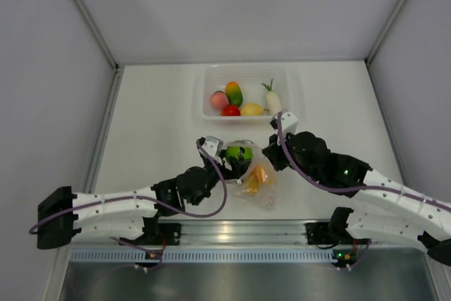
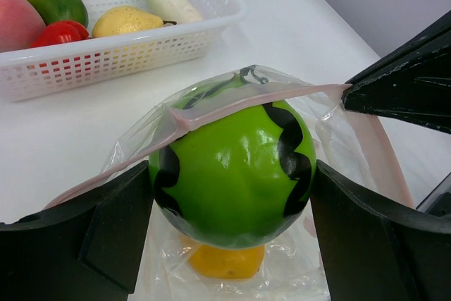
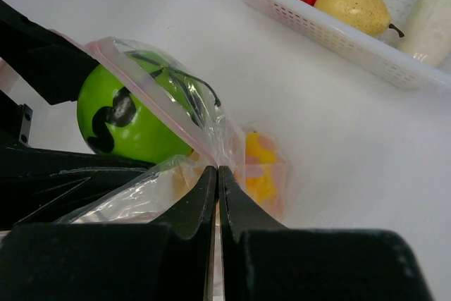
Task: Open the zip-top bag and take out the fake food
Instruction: Pick up the fake fruit from the zipper food storage bag.
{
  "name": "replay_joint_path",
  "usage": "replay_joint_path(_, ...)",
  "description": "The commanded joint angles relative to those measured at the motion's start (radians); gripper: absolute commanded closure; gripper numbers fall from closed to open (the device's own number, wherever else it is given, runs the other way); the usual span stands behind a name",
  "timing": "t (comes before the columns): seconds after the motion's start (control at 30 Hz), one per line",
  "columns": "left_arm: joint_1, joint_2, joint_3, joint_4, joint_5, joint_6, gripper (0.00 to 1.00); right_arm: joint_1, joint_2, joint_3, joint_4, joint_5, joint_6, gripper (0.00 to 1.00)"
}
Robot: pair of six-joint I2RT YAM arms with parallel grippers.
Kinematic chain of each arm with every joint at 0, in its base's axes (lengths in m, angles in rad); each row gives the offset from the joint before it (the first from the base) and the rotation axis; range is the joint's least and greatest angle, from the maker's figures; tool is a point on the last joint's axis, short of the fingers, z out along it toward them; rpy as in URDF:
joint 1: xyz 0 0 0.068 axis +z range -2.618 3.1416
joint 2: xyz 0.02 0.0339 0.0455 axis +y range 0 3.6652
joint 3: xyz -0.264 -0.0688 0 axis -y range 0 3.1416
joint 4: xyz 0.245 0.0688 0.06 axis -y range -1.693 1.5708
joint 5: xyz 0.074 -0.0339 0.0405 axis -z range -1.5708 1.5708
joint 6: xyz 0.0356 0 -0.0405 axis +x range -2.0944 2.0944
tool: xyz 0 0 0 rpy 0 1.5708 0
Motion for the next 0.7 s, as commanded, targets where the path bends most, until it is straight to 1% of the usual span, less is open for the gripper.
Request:
replay_joint_path(0.0,0.014,-0.044,0.032,0.029,-0.047,-0.067,1.0,-0.024,-0.007,-0.016,-0.034,0.14,-0.044,1.0)
replay_joint_path(0.13,0.014,-0.104,0.012,0.029,0.01,-0.126,1.0,-0.024,-0.002,-0.043,0.007,0.163,-0.038,1.0)
replay_joint_path(0.37,0.014,-0.167,-0.021,0.028,0.175,-0.152,1.0,-0.024,0.015,-0.047,0.02,0.326,0.005,1.0)
replay_joint_path(0.47,0.014,-0.19,-0.039,0.031,0.252,-0.156,1.0,-0.029,0.036,-0.028,0.014,0.353,0.019,1.0)
replay_joint_path(0.53,0.014,-0.219,-0.062,0.055,0.33,-0.132,1.0,-0.04,0.071,-0.024,0.009,0.355,0.027,1.0)
replay_joint_path(0.57,0.014,-0.23,-0.073,0.089,0.343,-0.126,1.0,-0.046,0.081,-0.021,0.01,0.343,0.027,1.0)
replay_joint_path(0.67,0.014,-0.273,-0.094,0.095,0.338,-0.107,1.0,-0.058,0.113,-0.025,0.018,0.333,0.039,1.0)
